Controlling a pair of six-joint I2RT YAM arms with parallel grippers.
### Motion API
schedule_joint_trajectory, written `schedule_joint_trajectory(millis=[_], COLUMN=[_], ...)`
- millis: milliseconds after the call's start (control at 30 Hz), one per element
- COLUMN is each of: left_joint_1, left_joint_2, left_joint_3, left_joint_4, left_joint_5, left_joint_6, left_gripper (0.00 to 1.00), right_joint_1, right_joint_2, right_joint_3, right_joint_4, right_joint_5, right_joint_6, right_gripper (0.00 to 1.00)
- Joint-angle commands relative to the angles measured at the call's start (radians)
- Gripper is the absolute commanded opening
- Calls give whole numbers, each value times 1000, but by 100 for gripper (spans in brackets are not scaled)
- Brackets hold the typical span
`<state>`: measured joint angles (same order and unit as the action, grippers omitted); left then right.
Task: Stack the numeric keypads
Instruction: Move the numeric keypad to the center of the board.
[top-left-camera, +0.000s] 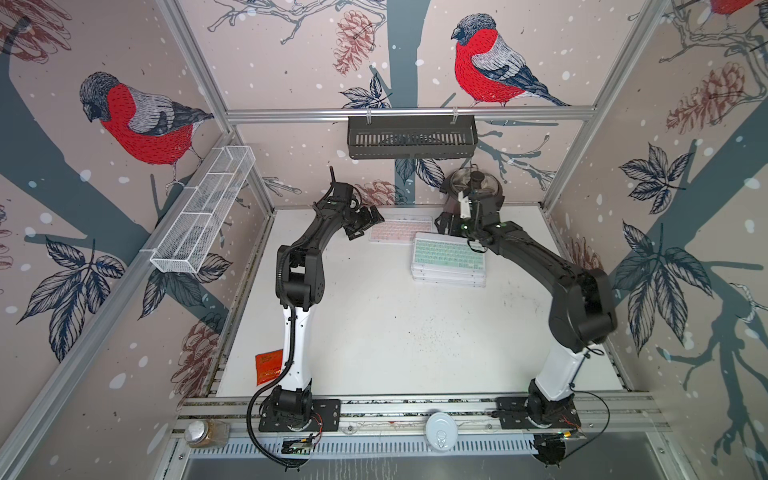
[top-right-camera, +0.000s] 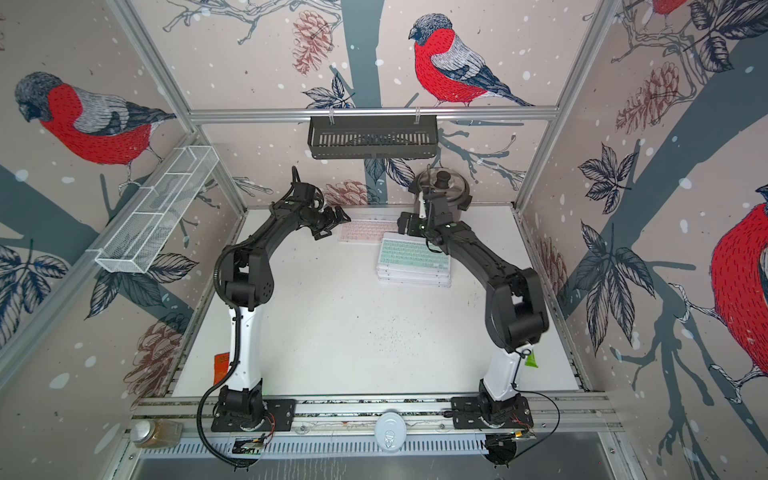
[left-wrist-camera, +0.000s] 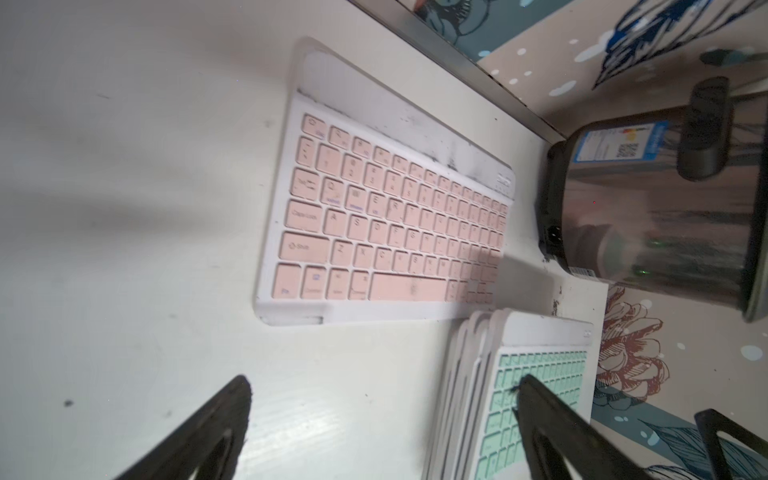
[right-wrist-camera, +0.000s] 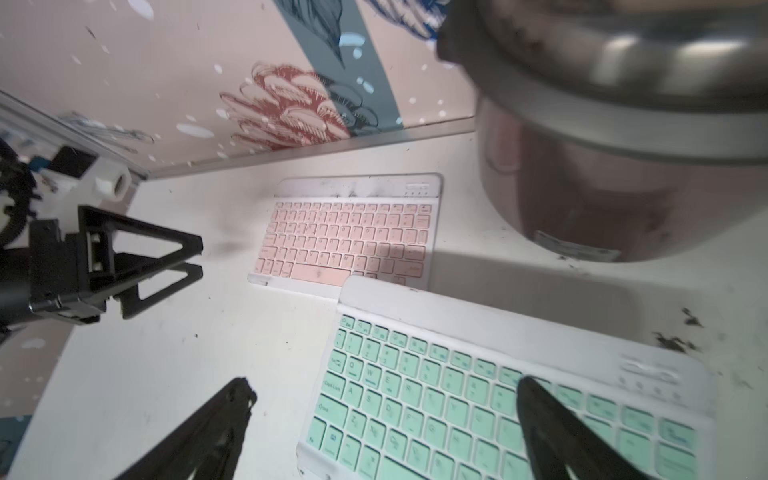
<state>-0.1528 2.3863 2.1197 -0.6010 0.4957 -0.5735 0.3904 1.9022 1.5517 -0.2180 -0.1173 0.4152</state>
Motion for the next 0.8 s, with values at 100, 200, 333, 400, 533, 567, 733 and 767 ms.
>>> schedule_joint_trajectory(millis=[100,200,333,400,533,567,733,767], left_joint_1=[24,35,39,41,42,41,39,39], left_joint_2=[139,175,219,224,244,248,245,241], left_joint_3=[158,166,201,195,187,181,140,131], left_joint_4=[34,75,57,59,65,72,82,83], left_joint_5=[37,56,69,70,82,89,93,93], left_joint_6=[20,33,67,74,57,51,40,40], left_gripper=[99,99,99,99,99,99,99,99], right_joint_1=[71,75,77,72,54,52,22,17], right_joint_2=[302,424,498,542,671,693,740,748], right_joint_3=[339,495,552,596,779,808,824,827], right_joint_4=[-152,-208,-167,-166,-245,-249,-225,-217], right_joint_5=[132,135,145,151,129,127,97,84], right_joint_6=[-76,-78,-91,-88,-74,-71,-39,-35], right_gripper=[99,99,99,99,99,99,99,99])
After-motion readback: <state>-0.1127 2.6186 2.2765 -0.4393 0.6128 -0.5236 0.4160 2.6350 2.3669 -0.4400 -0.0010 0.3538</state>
